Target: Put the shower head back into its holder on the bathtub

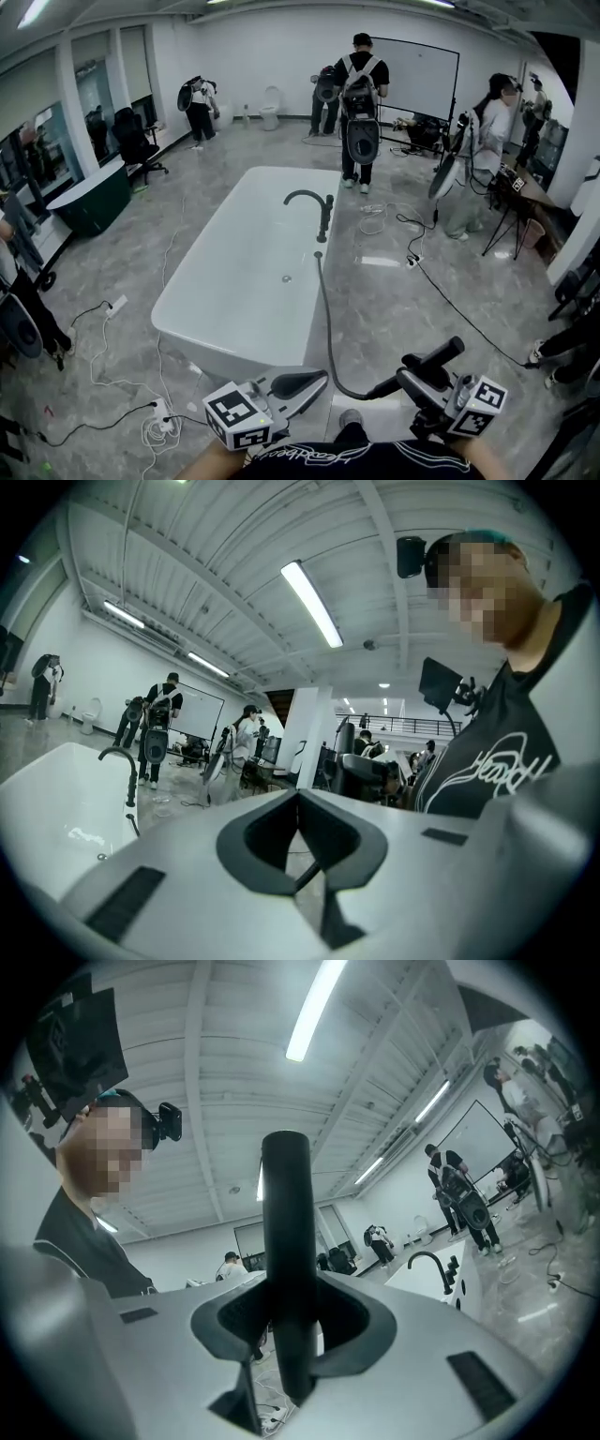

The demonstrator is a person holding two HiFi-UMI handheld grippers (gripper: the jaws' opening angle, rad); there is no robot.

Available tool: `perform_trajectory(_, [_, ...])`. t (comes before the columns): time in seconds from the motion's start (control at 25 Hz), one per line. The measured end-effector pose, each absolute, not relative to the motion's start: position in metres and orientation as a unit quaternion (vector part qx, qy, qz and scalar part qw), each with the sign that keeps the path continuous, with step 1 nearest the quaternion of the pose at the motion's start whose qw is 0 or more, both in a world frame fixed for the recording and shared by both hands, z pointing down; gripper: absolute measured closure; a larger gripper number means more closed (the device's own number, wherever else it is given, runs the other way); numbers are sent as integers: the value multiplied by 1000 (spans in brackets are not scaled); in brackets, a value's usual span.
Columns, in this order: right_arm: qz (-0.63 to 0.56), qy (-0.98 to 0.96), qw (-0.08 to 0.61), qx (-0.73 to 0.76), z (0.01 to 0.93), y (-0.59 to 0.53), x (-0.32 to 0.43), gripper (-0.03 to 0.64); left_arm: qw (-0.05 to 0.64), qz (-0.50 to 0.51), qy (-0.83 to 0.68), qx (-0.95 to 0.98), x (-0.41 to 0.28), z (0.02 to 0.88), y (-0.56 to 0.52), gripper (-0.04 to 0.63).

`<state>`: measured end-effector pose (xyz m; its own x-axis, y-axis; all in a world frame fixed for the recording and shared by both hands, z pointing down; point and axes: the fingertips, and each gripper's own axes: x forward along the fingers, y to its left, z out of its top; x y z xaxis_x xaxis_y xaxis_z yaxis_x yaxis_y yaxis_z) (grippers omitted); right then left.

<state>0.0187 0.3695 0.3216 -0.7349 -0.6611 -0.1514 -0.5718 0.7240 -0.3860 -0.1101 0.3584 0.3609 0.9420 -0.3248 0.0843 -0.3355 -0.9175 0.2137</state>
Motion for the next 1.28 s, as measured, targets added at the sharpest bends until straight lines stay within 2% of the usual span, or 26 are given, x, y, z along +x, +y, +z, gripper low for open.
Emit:
perform_trajectory(0.36, [-196, 911, 179, -315, 334, 270, 82, 486, 150, 66, -178, 970, -44, 392, 269, 591])
perform_trajectory(0.8, [-201, 910, 200, -303, 333, 171, 145, 488, 147, 74, -172, 971, 29, 405, 167, 591])
perform_trajectory(1.28, [-192, 919, 209, -273, 309, 101, 157, 489, 137, 89, -197, 967, 45, 415, 112, 588])
